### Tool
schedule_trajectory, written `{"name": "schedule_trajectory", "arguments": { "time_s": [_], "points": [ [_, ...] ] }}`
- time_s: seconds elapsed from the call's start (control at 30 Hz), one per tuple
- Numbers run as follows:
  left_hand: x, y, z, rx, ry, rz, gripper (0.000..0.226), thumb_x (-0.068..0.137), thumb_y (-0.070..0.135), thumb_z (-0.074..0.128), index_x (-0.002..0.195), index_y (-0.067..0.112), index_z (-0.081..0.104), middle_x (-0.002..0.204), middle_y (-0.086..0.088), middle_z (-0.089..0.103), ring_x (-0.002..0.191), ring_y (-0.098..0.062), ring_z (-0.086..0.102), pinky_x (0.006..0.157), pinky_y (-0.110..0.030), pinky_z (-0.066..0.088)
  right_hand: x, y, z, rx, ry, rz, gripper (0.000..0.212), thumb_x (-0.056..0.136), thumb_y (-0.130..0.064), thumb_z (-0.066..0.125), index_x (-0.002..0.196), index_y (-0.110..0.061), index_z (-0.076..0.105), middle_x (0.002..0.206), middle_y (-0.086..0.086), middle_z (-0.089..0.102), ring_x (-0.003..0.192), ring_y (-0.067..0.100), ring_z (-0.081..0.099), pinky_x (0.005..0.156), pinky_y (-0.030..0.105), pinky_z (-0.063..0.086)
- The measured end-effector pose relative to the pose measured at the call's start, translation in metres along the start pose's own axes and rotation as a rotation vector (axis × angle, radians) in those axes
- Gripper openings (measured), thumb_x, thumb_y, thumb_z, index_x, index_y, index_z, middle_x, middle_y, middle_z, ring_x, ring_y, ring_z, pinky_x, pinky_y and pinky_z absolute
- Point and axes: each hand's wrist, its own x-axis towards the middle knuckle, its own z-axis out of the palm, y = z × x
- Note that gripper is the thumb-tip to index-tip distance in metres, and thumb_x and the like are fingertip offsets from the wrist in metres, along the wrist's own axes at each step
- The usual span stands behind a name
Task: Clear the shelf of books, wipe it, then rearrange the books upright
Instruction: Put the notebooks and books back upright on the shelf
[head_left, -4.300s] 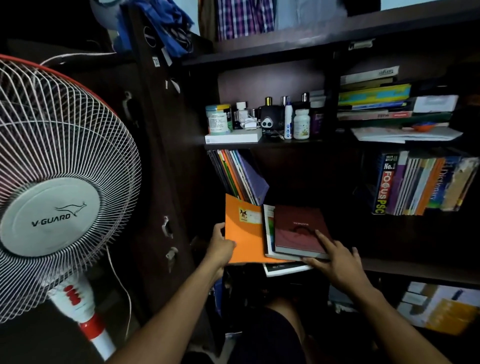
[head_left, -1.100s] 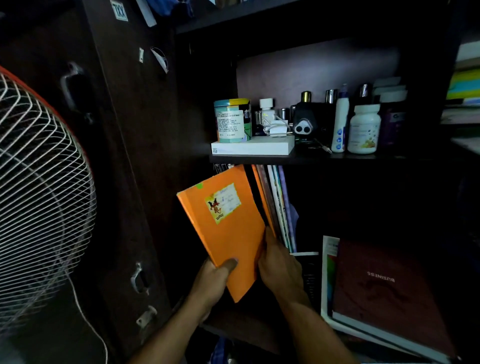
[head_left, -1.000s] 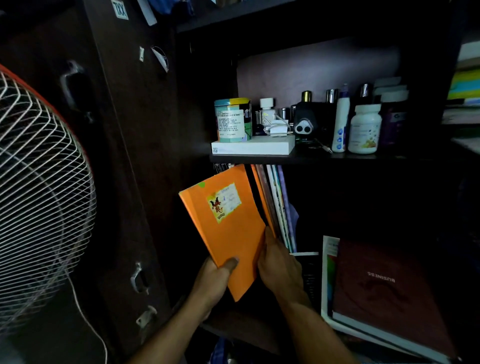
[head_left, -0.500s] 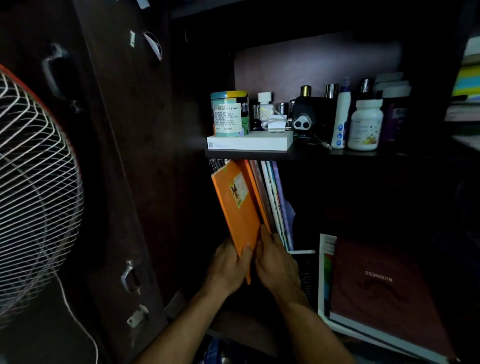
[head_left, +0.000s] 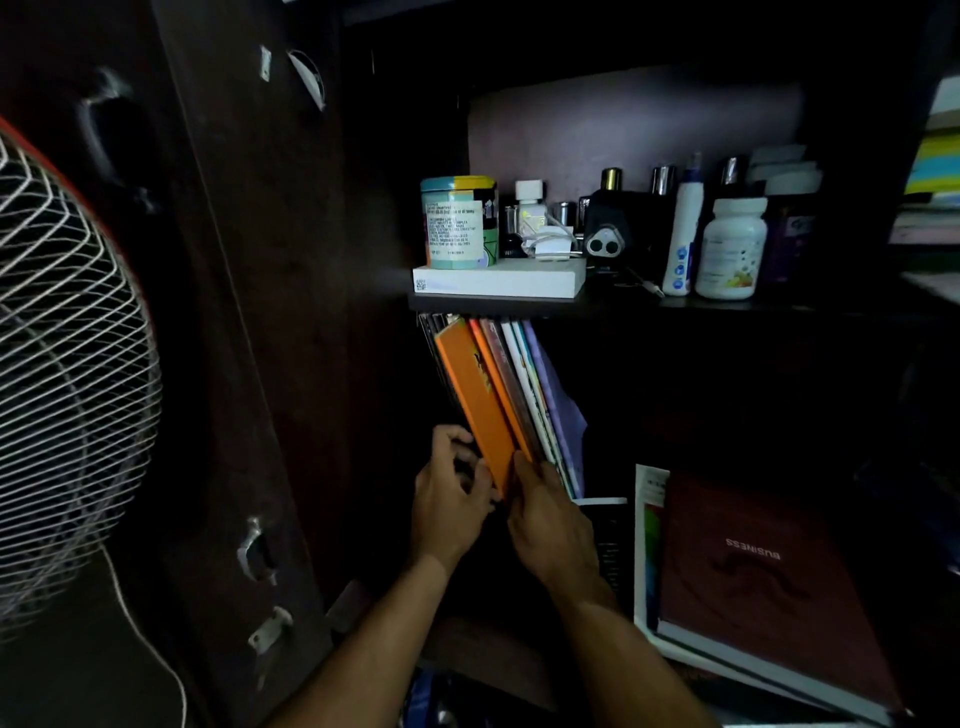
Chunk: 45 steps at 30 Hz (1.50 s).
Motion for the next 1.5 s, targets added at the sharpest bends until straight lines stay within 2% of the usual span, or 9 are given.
{"name": "schedule_trajectory", "arguments": {
  "time_s": [0.27,0.37,0.53,0.7,0.8,0.97,1.13,1.3,1.5],
  "points": [
    [-0.005,0.002,0.012,0.373,0.085,0.413,0.017,0.092,0.014,0.069,0.104,0.024,0.063,0.108,0.015,0.057,0.09,0.0,0.058,0.075,-0.025,0.053,0.0,0.0,0.006,0.182,0.142,-0.023,0.016,0.101,-0.024,0.048,0.116,-0.019,0.051,0.118,0.005,0.055,0.101,0.026,0.058,0.076,0.038,0.048],
    [0.0,-0.012,0.015,0.416,0.029,0.397,0.022,0.094,0.014,0.068,0.116,0.014,0.071,0.12,0.007,0.062,0.102,-0.006,0.061,0.085,-0.03,0.055,0.002,0.004,0.008,0.232,0.177,-0.023,0.006,0.098,-0.012,0.051,0.103,-0.012,0.055,0.102,0.009,0.064,0.092,0.026,0.062,0.07,0.034,0.042],
    [0.002,-0.015,0.017,0.637,-0.028,0.44,0.047,0.088,0.006,0.058,0.133,0.018,0.066,0.132,0.001,0.065,0.116,-0.018,0.062,0.079,-0.032,0.059,0.007,0.005,0.015,0.199,0.092,-0.08,0.021,0.096,-0.011,0.055,0.114,-0.005,0.062,0.109,0.015,0.066,0.099,0.033,0.064,0.079,0.038,0.05],
    [0.006,-0.011,0.015,0.839,-0.192,0.25,0.071,0.088,0.012,0.051,0.155,0.029,0.036,0.16,0.008,0.032,0.139,-0.015,0.038,0.101,-0.037,0.041,0.007,0.006,0.016,0.1,0.118,-0.095,0.025,0.092,-0.013,0.057,0.116,-0.006,0.062,0.113,0.015,0.062,0.103,0.033,0.058,0.08,0.037,0.045],
    [0.005,-0.01,0.014,0.858,-0.196,0.238,0.074,0.088,0.011,0.053,0.156,0.032,0.033,0.161,0.011,0.026,0.137,-0.015,0.035,0.099,-0.036,0.036,0.008,0.005,0.015,0.099,0.12,-0.098,0.022,0.091,-0.012,0.056,0.112,-0.007,0.063,0.109,0.014,0.064,0.099,0.032,0.06,0.074,0.035,0.042],
    [0.004,-0.008,0.013,0.713,-0.126,0.268,0.054,0.089,0.028,0.038,0.14,0.024,0.055,0.14,0.005,0.051,0.114,-0.022,0.058,0.089,-0.042,0.053,0.009,0.009,0.02,0.018,0.126,-0.064,0.014,0.09,-0.01,0.057,0.103,-0.009,0.063,0.101,0.012,0.068,0.09,0.031,0.064,0.067,0.033,0.04],
    [0.002,-0.006,0.012,0.681,-0.285,0.211,0.025,0.095,0.044,0.034,0.101,0.029,0.054,0.1,0.003,0.068,0.09,-0.027,0.066,0.071,-0.039,0.053,0.002,0.003,-0.002,-0.221,-0.172,-0.097,0.033,0.094,-0.014,0.05,0.124,-0.009,0.061,0.123,0.013,0.064,0.112,0.032,0.061,0.092,0.038,0.05],
    [0.008,-0.007,0.022,0.778,-0.479,0.191,0.034,0.095,0.061,0.049,0.097,0.031,0.066,0.097,0.01,0.069,0.09,-0.019,0.066,0.068,-0.03,0.049,-0.043,0.029,-0.066,-0.546,-0.251,0.118,0.072,0.094,-0.058,0.051,0.147,-0.011,0.042,0.151,0.013,0.042,0.138,0.033,0.038,0.114,0.04,0.028],
    [-0.001,0.001,0.017,0.807,-0.676,0.293,0.055,0.094,0.074,0.036,0.128,0.038,0.062,0.113,0.013,0.055,0.101,-0.012,0.06,0.075,-0.03,0.049,-0.073,0.051,-0.09,-0.48,-0.185,0.131,0.065,0.095,-0.061,0.047,0.141,-0.015,0.052,0.15,0.008,0.047,0.138,0.029,0.04,0.115,0.036,0.028]
  ]
}}
